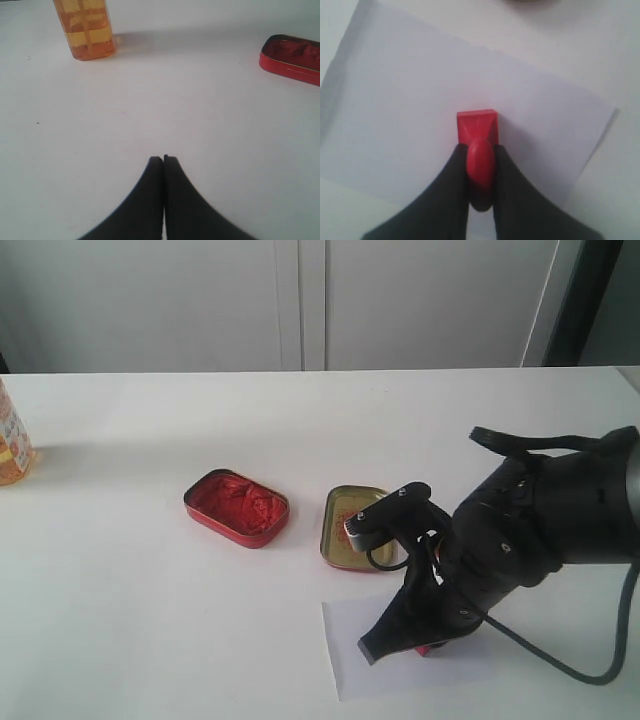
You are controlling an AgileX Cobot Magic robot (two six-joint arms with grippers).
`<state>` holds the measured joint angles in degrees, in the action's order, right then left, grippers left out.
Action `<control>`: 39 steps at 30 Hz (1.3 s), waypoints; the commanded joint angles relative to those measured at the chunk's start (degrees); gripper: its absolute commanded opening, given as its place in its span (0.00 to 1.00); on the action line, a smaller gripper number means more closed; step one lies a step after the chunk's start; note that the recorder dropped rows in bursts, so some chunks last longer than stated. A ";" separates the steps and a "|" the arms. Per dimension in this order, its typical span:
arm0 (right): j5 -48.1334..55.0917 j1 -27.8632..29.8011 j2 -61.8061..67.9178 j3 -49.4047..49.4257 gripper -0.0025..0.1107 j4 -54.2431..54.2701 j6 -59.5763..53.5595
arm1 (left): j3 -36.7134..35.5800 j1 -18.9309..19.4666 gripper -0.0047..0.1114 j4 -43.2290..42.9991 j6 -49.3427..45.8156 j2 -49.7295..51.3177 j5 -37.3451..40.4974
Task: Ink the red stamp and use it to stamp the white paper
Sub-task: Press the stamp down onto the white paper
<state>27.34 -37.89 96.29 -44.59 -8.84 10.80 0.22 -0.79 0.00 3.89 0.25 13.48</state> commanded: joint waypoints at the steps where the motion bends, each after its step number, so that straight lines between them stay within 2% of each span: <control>1: 1.47 0.27 5.78 1.38 0.02 -0.02 -0.21 | -0.22 0.03 0.04 0.00 0.14 -0.25 -0.15; 28: 3.18 0.27 9.24 4.02 0.02 -0.02 -0.32 | -0.22 0.03 0.04 0.00 0.14 -0.25 -0.15; 39: 2.44 0.27 3.51 4.02 0.02 -0.02 -0.09 | -0.22 0.03 0.04 0.00 0.14 -0.25 -0.15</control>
<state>27.16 -37.89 97.23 -43.58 -9.45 10.91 0.22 -0.79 0.00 3.89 0.25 13.48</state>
